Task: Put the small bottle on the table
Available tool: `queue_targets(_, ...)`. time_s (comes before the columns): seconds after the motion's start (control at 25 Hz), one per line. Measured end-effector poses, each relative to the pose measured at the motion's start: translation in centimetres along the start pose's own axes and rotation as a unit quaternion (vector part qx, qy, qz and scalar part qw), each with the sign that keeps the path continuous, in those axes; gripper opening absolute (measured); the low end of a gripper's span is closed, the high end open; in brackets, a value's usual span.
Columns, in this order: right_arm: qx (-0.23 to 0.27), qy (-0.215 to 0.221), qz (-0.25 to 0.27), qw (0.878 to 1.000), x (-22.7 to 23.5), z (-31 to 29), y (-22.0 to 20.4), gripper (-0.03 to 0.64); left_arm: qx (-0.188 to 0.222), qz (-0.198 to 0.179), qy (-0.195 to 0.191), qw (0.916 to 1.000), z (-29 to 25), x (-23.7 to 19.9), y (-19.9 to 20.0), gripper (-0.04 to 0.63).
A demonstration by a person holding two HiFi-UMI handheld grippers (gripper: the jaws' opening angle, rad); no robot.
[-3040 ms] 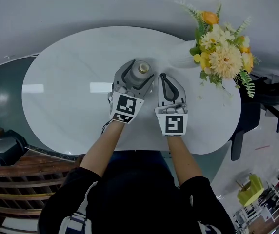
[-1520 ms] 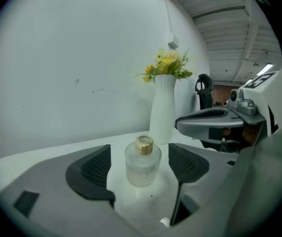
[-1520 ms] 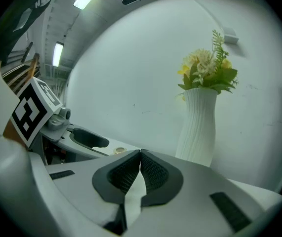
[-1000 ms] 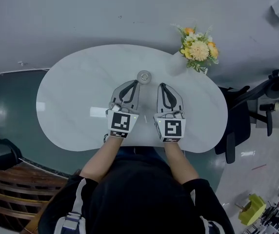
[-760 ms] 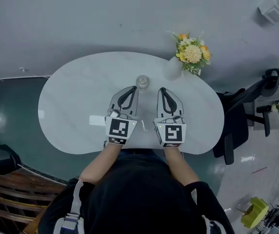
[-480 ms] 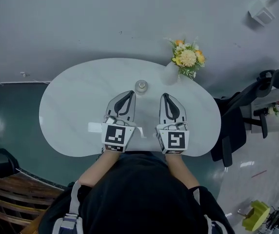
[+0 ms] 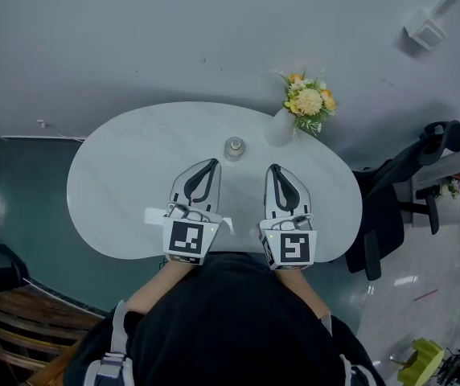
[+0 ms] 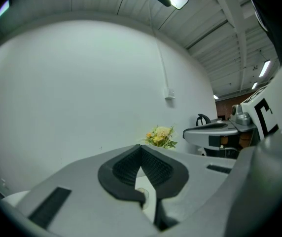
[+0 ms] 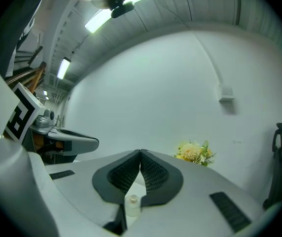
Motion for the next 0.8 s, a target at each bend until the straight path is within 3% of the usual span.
queue_targets(0.8, -0.006, 0.014, -0.003, 1.0, -0.31, -0.12, -0.71, 0.021, 0.001, -0.007, 0.001, 1.0, 0.18, 0.21, -0.08, 0.008)
Point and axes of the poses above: the fingertips, and each gripper's own axes: z backward along the fingers, x to its right, y out of its top, the point moved 9 cm from there along z, backward along the fingers, and after that the axes turned 6 degrees about -z, right-handed, at the moved point
